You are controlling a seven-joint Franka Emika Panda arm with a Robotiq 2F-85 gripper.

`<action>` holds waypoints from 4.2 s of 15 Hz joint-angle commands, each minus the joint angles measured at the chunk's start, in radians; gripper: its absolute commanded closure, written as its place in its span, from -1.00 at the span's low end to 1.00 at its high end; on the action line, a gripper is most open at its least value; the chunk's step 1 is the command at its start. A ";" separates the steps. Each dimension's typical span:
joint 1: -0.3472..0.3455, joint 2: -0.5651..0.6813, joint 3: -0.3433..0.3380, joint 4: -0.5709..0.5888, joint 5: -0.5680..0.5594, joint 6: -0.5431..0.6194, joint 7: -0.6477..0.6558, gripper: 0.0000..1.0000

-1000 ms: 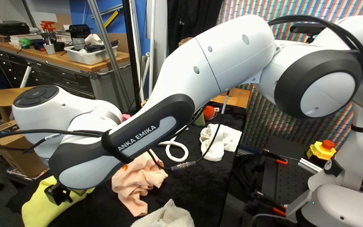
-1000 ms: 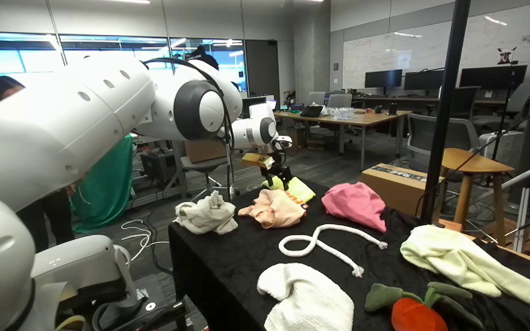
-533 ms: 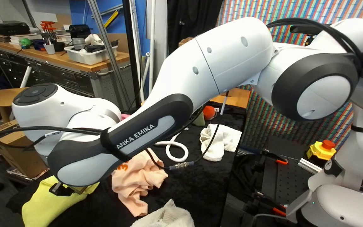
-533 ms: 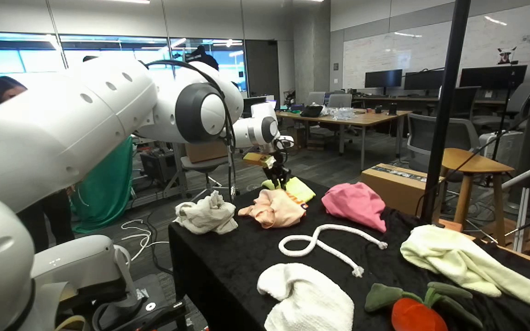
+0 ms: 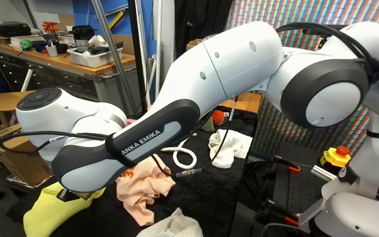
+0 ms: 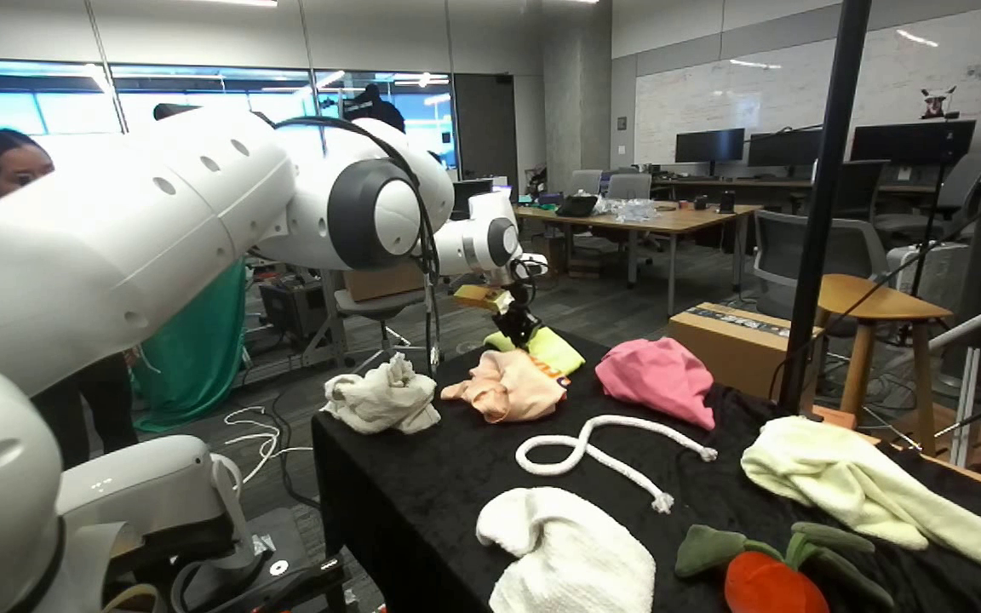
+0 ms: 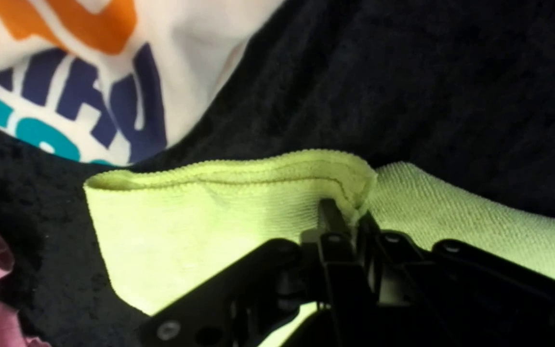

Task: Put the towels and the turnip plushie on the peach shirt

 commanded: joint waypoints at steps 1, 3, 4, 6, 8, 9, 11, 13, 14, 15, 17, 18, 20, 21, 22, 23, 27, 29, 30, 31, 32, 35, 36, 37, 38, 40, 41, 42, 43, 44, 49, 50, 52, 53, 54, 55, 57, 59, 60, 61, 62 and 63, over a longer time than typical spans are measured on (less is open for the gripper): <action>0.005 -0.019 -0.025 0.022 -0.011 -0.022 0.032 0.75; 0.001 -0.061 -0.035 -0.011 -0.009 -0.018 0.053 0.76; 0.002 -0.080 -0.042 -0.022 -0.010 -0.018 0.064 0.76; 0.003 -0.134 -0.057 -0.065 -0.012 -0.011 0.089 0.78; 0.001 -0.192 -0.071 -0.118 -0.011 -0.002 0.116 0.78; 0.000 -0.240 -0.081 -0.171 -0.012 0.013 0.138 0.78; -0.006 -0.322 -0.090 -0.268 -0.007 0.044 0.166 0.77; -0.009 -0.402 -0.099 -0.347 -0.005 0.046 0.195 0.79; -0.013 -0.438 -0.099 -0.389 -0.004 0.054 0.200 0.79; -0.017 -0.477 -0.098 -0.431 -0.003 0.059 0.203 0.80; -0.023 -0.557 -0.098 -0.519 -0.005 0.082 0.218 0.80; -0.022 -0.597 -0.102 -0.562 -0.011 0.091 0.232 0.80; -0.020 -0.680 -0.111 -0.652 -0.022 0.117 0.254 0.80; -0.016 -0.721 -0.118 -0.698 -0.034 0.123 0.266 0.80; -0.037 -0.764 -0.092 -0.738 -0.061 0.118 0.286 0.80; -0.037 -0.810 -0.094 -0.784 -0.088 0.116 0.315 0.80; -0.074 -1.003 -0.069 -0.971 -0.190 0.104 0.434 0.79; -0.112 -1.106 -0.043 -1.066 -0.223 0.095 0.486 0.79; -0.138 -1.156 -0.028 -1.112 -0.230 0.092 0.504 0.79; -0.166 -1.209 -0.012 -1.156 -0.227 0.085 0.517 0.80; -0.195 -1.260 0.003 -1.202 -0.223 0.082 0.526 0.79; -0.284 -1.424 0.039 -1.337 -0.181 0.077 0.501 0.80; -0.309 -1.462 0.049 -1.367 -0.168 0.074 0.485 0.80; -0.333 -1.487 0.059 -1.392 -0.159 0.068 0.480 0.80; -0.354 -1.505 0.067 -1.413 -0.152 0.072 0.475 0.79; -0.395 -1.518 0.079 -1.454 -0.143 0.082 0.482 0.78; -0.413 -1.524 0.081 -1.471 -0.138 0.081 0.486 0.75; -0.422 -1.529 0.077 -1.486 -0.114 0.078 0.468 0.27; -0.433 -1.526 0.077 -1.501 -0.095 0.079 0.465 0.25; -0.443 -1.516 0.076 -1.518 -0.079 0.089 0.466 0.10; -0.485 -1.459 0.064 -1.605 -0.013 0.130 0.457 -0.64; -0.493 -1.438 0.061 -1.622 -0.006 0.145 0.453 -0.77; -0.506 -1.378 0.052 -1.648 0.014 0.190 0.441 -0.99; -0.512 -1.343 0.048 -1.657 0.021 0.212 0.437 -1.00; -0.515 -1.307 0.041 -1.665 0.036 0.238 0.422 -1.00; -0.523 -1.259 0.040 -1.668 0.030 0.270 0.429 -1.00; -0.525 -1.197 0.025 -1.670 0.050 0.298 0.400 -1.00; -0.524 -1.116 0.011 -1.659 0.058 0.336 0.386 -1.00; -0.521 -1.090 0.003 -1.655 0.064 0.341 0.377 -1.00; -0.519 -1.055 -0.005 -1.649 0.066 0.358 0.367 -1.00; -0.518 -1.030 -0.014 -1.644 0.063 0.366 0.366 -1.00; -0.516 -1.006 -0.023 -1.638 0.063 0.376 0.362 -1.00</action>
